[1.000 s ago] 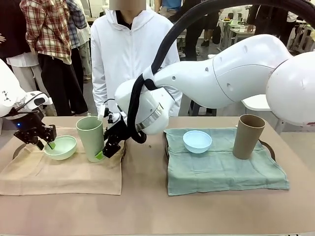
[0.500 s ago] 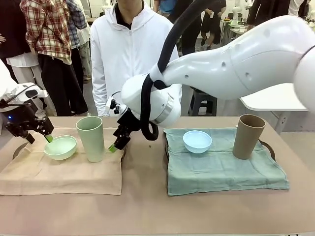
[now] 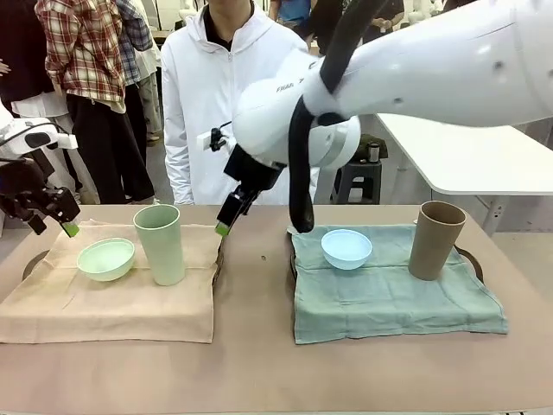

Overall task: Set up a tray with a mat and arrange the tableware.
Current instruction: Place the Picnic Bowl and Reusable plastic cup back onto the Handle tray in front of the human's position.

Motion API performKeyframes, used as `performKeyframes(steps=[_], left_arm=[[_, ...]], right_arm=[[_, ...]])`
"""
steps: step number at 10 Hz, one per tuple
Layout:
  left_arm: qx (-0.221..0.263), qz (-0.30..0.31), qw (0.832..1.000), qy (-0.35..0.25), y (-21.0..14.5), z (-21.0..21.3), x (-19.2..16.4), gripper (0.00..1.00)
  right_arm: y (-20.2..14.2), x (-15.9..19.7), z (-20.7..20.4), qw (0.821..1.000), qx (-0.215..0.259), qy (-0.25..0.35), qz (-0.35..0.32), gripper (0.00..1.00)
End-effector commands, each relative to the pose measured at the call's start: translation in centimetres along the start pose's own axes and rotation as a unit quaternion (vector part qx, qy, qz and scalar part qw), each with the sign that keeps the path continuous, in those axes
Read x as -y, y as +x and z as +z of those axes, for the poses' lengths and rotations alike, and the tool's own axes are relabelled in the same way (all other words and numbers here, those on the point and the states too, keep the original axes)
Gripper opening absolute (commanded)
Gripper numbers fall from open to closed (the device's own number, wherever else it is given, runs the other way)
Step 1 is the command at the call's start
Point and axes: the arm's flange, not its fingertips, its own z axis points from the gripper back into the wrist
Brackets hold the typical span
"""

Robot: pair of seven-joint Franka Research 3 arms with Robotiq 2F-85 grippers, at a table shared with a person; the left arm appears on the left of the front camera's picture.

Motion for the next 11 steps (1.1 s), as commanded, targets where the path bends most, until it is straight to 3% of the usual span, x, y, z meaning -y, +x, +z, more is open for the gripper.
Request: performKeyframes(steps=[1,5,7,8,9,11], left_arm=[[-0.005,-0.036,0.999,0.015,0.1,2.2,1.6,0.73],[0.010,-0.027,0.999,0.044,1.5,7.7,5.1,0.73],[0.007,0.013,0.998,0.055,2.0,8.4,5.6,0.73],[0.006,0.022,0.999,0.048,1.8,8.4,5.3,0.73],[0.019,-0.012,0.999,0.039,1.7,8.5,5.4,0.73],[0.019,-0.012,0.999,0.039,1.7,8.5,5.4,0.73]], right_arm=[[1.2,-1.8,2.2,0.994,-0.078,-0.015,-0.081,1.00],[1.1,-3.6,8.0,0.957,-0.168,-0.118,-0.203,1.00],[0.0,-3.9,9.1,0.936,-0.189,-0.167,-0.247,1.00],[-0.6,-3.1,8.7,0.933,-0.173,-0.205,-0.241,1.00],[-0.3,-3.5,9.2,0.948,-0.173,-0.144,-0.225,1.00],[-0.3,-3.5,9.2,0.948,-0.173,-0.144,-0.225,1.00]])
